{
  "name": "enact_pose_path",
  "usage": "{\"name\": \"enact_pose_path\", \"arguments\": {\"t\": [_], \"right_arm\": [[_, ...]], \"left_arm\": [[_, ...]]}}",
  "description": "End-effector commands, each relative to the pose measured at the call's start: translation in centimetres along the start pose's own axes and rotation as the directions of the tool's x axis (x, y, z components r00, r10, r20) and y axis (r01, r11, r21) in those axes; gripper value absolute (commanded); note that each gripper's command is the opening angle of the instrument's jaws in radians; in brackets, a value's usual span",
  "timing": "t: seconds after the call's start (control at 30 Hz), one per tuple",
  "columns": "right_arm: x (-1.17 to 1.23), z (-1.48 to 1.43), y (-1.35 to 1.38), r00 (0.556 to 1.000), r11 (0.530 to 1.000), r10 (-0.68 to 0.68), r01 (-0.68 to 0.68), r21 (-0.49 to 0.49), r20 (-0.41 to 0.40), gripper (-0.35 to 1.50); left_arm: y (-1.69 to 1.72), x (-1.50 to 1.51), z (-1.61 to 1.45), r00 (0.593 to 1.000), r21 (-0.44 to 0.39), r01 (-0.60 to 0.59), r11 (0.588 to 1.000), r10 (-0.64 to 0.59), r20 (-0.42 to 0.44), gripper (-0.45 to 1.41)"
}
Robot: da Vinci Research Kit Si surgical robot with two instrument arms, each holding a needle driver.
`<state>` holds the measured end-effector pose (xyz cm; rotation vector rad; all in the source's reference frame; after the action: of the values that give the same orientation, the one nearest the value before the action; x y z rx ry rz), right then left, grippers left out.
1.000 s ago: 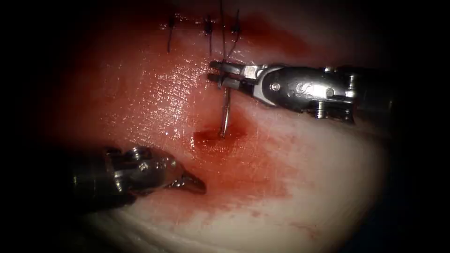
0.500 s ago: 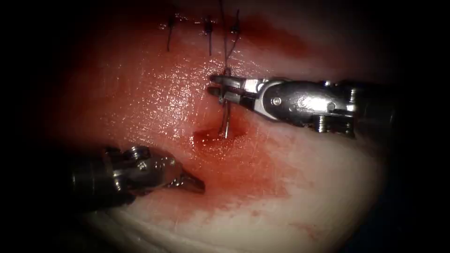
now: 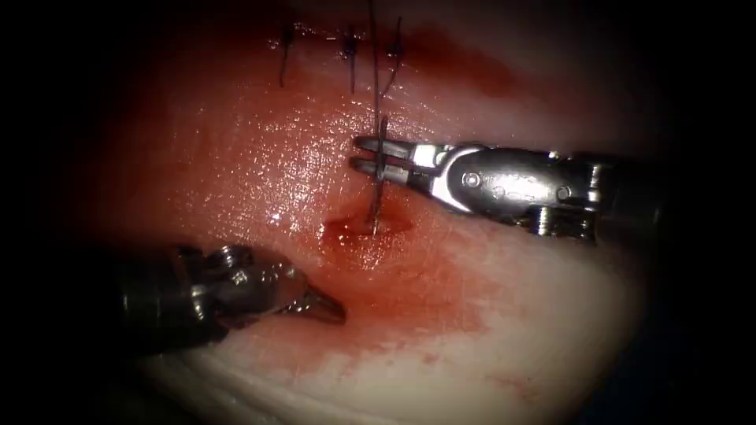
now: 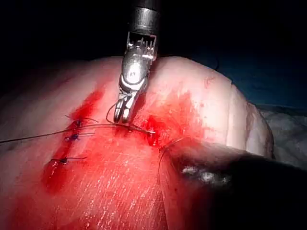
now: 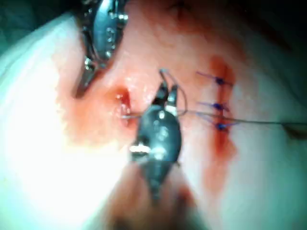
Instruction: Wound Closure
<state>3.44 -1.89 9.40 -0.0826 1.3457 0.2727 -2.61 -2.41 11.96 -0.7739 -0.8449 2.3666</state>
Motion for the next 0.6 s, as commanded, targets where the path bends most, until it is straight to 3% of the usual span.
{"name": "enact_pose_path", "arguments": {"t": [0.03,0.23,0.6], "right_arm": [[-0.01,0.09,-0.03,1.0,1.0,0.021,-0.021,0.0,-0.005,-0.35],[-0.03,0.09,-0.06,0.994,0.994,0.113,-0.113,0.005,0.009,-0.35],[0.0,0.07,-0.01,0.99,0.99,0.141,-0.141,0.004,0.009,-0.35]], "left_arm": [[-0.02,0.01,0.09,1.0,-0.001,-0.001,1.0,0.001,-0.002,-0.4],[-0.02,0.01,0.08,1.0,-0.002,-0.001,1.0,0.001,-0.002,-0.38],[-0.02,-0.01,0.1,1.0,0.0,-0.002,1.0,0.002,-0.002,-0.4]]}}
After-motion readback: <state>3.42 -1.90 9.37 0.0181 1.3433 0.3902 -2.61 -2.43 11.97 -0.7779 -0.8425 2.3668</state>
